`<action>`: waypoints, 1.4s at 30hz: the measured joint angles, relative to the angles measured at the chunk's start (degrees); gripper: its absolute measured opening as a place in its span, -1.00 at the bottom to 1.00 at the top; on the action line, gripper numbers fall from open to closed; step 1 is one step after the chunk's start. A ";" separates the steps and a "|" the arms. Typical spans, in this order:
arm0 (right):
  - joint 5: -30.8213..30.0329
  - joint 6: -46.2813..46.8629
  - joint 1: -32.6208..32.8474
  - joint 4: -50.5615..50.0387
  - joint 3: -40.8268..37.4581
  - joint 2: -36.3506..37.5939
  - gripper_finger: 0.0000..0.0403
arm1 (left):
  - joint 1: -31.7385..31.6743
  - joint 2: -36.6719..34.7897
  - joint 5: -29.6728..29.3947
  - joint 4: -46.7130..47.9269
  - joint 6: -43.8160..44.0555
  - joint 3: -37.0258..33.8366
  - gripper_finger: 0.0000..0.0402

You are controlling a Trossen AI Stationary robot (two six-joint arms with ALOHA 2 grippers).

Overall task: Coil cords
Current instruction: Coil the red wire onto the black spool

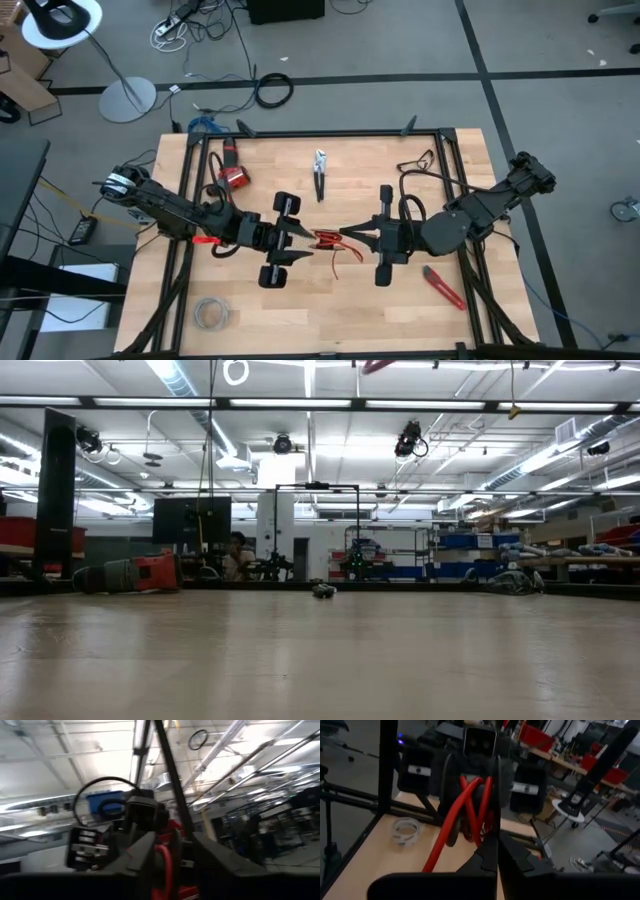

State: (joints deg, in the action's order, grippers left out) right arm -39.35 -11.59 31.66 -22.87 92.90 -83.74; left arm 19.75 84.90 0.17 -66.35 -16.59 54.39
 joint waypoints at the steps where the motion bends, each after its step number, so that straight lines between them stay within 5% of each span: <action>1: -0.04 0.75 0.00 -0.84 0.00 0.00 -1.00 | 0.24 0.00 -1.53 -0.06 -1.00 0.00 -0.27; 7: 0.05 7.31 -0.66 -8.17 0.00 0.15 -1.00 | 2.87 -3.48 -12.35 8.46 -6.17 0.85 0.06; 13: 2.19 14.67 -3.28 -16.61 0.00 0.15 -1.00 | 4.69 -8.10 -25.42 40.10 -5.27 8.64 0.04; 21: 7.80 16.11 -7.82 -18.32 0.00 0.15 -1.00 | 5.84 -5.82 -32.64 74.82 0.25 25.14 -0.11; 32: 13.69 16.09 -12.23 -18.10 0.00 0.15 -1.00 | 6.04 -1.19 -33.03 95.30 4.76 36.61 -0.19; 42: 14.11 15.77 -12.66 -17.29 -0.01 0.13 -1.00 | 4.43 0.66 -33.04 95.92 4.93 37.90 -0.19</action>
State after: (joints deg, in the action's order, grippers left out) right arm -25.23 4.17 19.00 -40.16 92.89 -83.61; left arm 24.18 85.56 -32.88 29.57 -11.66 92.29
